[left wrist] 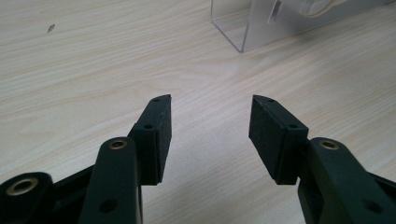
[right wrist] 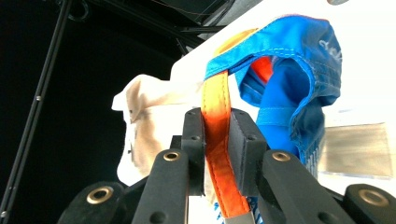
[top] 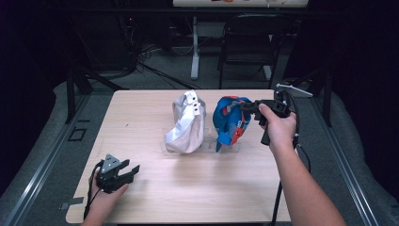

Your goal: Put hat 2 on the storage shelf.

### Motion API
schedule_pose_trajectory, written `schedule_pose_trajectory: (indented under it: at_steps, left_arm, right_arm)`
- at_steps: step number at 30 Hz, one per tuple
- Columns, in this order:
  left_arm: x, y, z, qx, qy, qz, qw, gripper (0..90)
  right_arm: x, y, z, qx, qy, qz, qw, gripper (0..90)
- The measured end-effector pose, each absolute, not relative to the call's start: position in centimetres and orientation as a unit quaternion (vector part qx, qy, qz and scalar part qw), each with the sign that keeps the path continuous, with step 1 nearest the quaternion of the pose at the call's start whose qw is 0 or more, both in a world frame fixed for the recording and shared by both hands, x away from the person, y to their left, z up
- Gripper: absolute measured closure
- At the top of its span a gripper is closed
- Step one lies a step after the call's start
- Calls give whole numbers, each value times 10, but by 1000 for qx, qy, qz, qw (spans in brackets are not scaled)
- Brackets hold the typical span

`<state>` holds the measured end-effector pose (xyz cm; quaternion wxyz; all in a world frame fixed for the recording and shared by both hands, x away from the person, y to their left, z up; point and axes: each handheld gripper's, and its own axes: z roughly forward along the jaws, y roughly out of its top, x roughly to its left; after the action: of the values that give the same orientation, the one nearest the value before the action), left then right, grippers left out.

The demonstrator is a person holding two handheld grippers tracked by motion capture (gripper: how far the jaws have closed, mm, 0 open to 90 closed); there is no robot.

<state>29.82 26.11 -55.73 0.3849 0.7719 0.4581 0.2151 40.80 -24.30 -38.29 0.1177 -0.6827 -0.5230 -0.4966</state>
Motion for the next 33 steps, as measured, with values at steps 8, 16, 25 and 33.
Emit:
schedule_pose_trajectory:
  at_steps: [8, 16, 25, 33]
  left_arm:
    - [298, 261, -559, 768, 460, 216, 390, 495]
    - [298, 261, -559, 769, 459, 217, 387, 495]
    - [298, 261, -559, 770, 459, 217, 387, 495]
    - [298, 261, -559, 769, 459, 217, 388, 495]
  right_arm:
    - [406, -250, -391, -690, -524, -488, 110, 772]
    - [404, -255, -402, -694, -533, -473, 103, 772]
    - [403, -258, -414, -703, -536, -458, 97, 768]
    - [401, -264, -420, -703, -538, -455, 97, 708]
